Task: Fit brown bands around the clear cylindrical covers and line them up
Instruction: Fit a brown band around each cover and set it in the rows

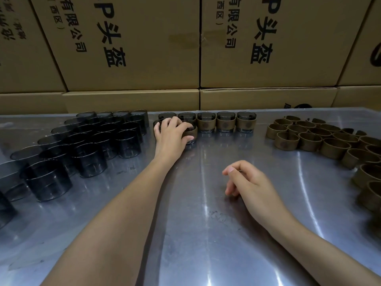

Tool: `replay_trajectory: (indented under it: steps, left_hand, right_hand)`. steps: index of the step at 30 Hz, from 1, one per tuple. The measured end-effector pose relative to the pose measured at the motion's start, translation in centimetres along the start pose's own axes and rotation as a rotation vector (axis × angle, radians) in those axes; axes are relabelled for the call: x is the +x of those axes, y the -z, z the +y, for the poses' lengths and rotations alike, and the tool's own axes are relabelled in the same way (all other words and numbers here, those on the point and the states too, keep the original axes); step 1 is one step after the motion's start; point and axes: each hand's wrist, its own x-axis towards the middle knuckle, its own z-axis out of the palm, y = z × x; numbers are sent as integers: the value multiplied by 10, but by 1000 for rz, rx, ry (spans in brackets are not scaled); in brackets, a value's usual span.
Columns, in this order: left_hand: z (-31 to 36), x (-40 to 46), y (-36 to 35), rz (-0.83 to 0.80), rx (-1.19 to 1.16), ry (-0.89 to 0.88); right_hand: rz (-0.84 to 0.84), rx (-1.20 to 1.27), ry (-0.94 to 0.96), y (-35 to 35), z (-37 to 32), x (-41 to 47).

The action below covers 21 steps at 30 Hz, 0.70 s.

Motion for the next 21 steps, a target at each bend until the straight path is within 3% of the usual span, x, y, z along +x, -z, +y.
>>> replay_trajectory:
  steps: [7,21]
  left_hand:
    - [1,2,1,-52,-122,8]
    - [-4,4,-7,-57,-96,105]
  right_hand:
    - [0,-12,-2,0,1,1]
    - [-1,-5,-2,0,2,1]
